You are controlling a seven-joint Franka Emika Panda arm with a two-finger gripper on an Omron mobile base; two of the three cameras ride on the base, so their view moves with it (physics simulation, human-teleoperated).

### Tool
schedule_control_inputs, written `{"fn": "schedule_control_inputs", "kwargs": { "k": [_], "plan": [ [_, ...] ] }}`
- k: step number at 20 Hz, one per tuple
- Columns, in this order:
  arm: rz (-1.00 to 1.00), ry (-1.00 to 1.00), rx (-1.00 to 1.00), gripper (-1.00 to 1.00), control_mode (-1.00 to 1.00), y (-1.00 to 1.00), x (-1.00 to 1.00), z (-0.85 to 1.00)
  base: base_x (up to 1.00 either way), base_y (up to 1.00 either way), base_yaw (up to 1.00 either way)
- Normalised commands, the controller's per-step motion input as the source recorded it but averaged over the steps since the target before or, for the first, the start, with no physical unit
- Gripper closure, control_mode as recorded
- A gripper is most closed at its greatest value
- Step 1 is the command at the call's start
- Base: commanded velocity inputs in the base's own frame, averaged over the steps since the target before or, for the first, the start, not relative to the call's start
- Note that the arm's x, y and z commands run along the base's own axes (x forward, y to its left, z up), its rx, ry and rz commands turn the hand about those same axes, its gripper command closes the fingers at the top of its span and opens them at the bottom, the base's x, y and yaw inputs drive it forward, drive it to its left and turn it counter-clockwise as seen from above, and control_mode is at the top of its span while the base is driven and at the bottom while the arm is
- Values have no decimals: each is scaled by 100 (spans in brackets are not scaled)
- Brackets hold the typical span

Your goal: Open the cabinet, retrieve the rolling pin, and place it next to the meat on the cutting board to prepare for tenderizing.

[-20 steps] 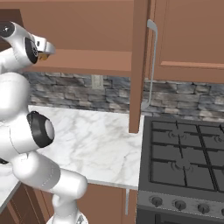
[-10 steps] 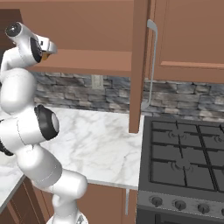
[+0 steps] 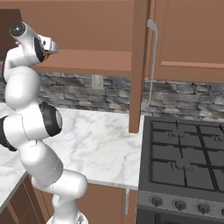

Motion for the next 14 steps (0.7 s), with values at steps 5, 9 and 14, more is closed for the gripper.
{"fn": "schedule_control_inputs", "kwargs": {
  "k": [5,9,14],
  "plan": [
    [2,0,0,-100,-100,2,11,-9,0,0,0],
    [2,0,0,-100,-100,3,8,-14,0,0,0],
    [1,1,0,100,-100,19,15,-19,0,0,0]
  ]
}}
